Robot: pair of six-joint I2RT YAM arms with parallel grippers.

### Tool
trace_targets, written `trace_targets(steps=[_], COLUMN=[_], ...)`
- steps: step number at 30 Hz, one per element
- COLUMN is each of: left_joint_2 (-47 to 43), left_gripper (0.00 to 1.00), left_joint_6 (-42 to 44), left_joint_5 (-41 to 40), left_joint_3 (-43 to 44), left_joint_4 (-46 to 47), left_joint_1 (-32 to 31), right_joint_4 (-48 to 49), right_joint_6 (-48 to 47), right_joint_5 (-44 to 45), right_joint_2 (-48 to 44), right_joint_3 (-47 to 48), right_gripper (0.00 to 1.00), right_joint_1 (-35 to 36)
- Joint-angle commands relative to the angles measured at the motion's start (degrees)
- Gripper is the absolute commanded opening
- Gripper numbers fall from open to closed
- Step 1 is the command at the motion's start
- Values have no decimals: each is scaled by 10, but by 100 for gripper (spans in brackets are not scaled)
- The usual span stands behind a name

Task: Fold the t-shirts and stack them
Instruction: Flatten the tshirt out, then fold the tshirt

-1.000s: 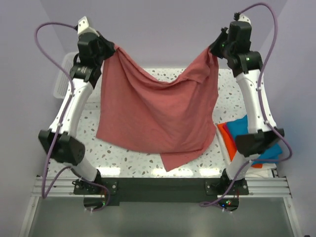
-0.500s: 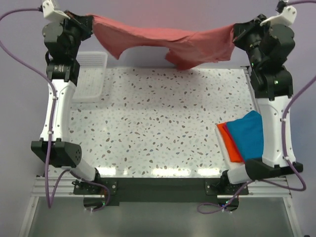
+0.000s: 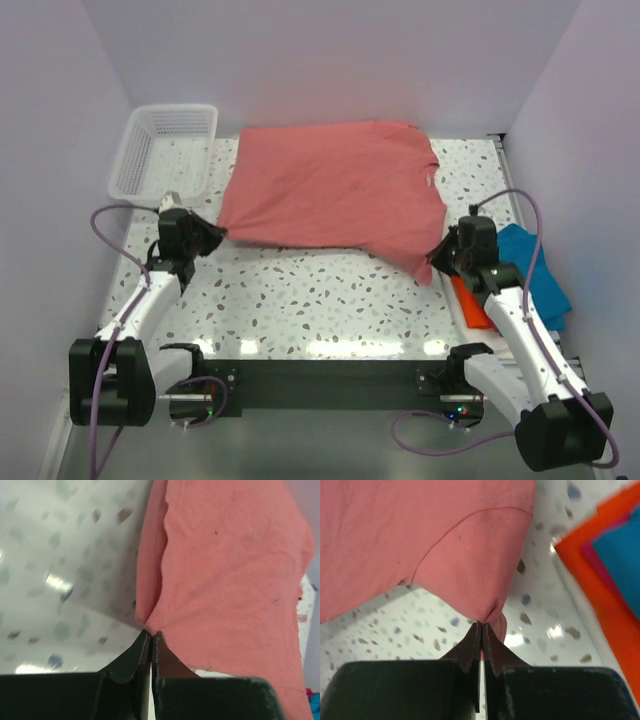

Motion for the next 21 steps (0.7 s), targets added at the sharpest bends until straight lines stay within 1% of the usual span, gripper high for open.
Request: trace_targets(steps=[1,3,4,5,7,10,11,14,16,17,18,21], left_joint_2=[-74,-100,-109,-116,-139,-166,-173,-179,-155,-143,-117,-68], left_gripper=[0,0,0,0,0,0,0,0,0,0,0,0], left_joint_6=[-47,-49,-48,-47,-40,-32,-28,-24,-23,-21,-18,-17], left_joint_5=[-13,-22,-24,-31,-40,-56,-56,-61,-56,-54,-53,-56], left_joint_3=[-85,-132,-145,-159,-170,-178,-175,-155,-138,-117,-104,-59], left_joint_4=[12,-4,-4,-35,-60,-90,-90,-92,-83,-82,-79,-73], left_joint_1=[1,1,1,1,1,1,1,1,1,1,1,1], right_joint_4=[-11,-28,-38,-52,-67,-75,-84,-74,-69,-65,-62,-45], right_joint_6=[23,21,20,17,16,28,29,31,27,28,27,29], right_joint_5=[-34,-46,-48,-51,-59,-72,-60,-47,-45,-45,-42,-37], right_joint_2=[-75,-112,-122,-144,-163,-182,-182,-157,-119,-106,-95,-40], right_joint_3=[-90,-128,-152,-163,-183,-183,-175,-144,-108,-94,-68,-30], right_gripper=[0,0,0,0,0,0,0,0,0,0,0,0], right_joint_1=[-2,-1,-2,-2,-2,-2,-2,-2,-2,-2,-2,-2])
